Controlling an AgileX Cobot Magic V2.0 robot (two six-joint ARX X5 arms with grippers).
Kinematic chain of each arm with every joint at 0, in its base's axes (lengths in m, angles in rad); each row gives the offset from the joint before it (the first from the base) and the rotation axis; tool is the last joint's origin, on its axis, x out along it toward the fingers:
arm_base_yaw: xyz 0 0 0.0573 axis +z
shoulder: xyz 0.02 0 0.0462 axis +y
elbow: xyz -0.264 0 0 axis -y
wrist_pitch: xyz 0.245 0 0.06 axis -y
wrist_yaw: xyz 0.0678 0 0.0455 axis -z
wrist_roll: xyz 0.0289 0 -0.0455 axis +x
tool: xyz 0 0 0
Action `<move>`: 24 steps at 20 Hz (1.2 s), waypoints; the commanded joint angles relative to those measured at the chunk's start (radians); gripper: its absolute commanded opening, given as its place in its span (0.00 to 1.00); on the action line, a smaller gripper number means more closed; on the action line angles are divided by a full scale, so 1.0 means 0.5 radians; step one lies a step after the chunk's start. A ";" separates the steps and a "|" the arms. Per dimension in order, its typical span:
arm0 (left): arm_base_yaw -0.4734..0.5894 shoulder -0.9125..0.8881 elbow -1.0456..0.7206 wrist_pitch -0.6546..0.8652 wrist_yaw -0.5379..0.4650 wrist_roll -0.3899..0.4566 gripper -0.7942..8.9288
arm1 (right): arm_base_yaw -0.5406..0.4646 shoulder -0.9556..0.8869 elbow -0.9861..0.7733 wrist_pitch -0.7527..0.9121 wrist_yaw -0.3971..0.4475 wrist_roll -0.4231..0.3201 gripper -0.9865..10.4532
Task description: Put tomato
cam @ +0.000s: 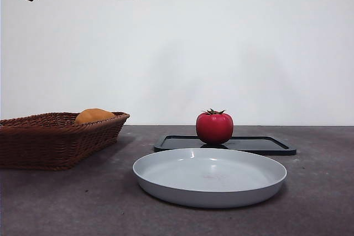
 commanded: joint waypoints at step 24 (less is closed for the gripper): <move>-0.009 0.011 0.018 0.017 -0.011 0.030 0.73 | 0.596 -2.242 -2.824 1.339 0.323 0.236 0.66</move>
